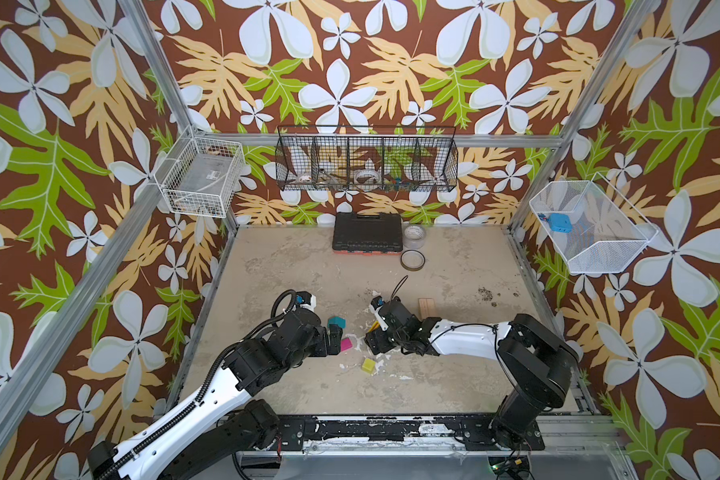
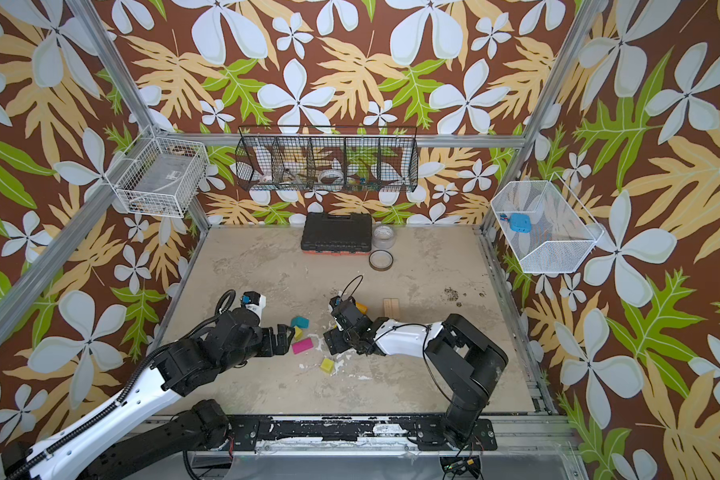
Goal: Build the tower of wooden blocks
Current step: 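Lower the right gripper and close it on the red block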
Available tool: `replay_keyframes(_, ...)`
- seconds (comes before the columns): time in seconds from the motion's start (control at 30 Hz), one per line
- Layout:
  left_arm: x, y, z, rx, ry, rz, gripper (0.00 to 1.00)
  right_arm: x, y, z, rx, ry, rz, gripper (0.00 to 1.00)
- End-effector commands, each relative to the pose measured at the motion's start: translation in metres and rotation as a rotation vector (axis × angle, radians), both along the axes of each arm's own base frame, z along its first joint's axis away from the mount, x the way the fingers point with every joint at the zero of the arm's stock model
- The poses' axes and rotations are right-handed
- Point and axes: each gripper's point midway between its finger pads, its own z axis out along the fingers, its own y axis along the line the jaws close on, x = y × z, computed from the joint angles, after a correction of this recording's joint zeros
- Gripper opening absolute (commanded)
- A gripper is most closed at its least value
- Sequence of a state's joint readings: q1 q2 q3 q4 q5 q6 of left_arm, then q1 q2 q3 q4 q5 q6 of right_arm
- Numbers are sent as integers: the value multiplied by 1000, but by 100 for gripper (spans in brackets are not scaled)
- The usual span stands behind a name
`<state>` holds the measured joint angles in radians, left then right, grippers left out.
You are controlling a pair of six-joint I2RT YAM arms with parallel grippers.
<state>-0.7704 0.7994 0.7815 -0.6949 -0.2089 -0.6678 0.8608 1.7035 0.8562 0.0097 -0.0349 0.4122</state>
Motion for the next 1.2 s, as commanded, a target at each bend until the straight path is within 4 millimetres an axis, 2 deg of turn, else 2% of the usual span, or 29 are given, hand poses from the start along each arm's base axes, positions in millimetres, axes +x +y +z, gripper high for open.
replay_keyframes(0.0, 2, -2, 3, -8, -15, -6, 100, -10, 4, 1, 37, 26, 11, 81)
replay_keyframes(0.23, 2, -3, 2, -9, -13, -8, 100, -25, 7, -4, 2, 36, 15, 71)
replay_keyframes(0.57, 1, -2, 4, -18, -20, -10, 100, -27, -3, -14, -56, 37, -25, 62)
replay_keyframes(0.63, 1, -3, 3, -19, -19, -12, 100, -27, -3, -16, -70, 33, -28, 62)
replay_keyframes(0.83, 1, -3, 4, -20, -20, -11, 100, -33, 4, -14, -118, 8, -12, 74)
replay_keyframes(1.07, 0, -3, 6, -27, -27, -12, 100, -30, 1, -21, -193, -10, -28, 75)
replay_keyframes(1.17, 1, -3, 3, -23, -20, -14, 100, -31, -1, -26, -211, -1, -32, 71)
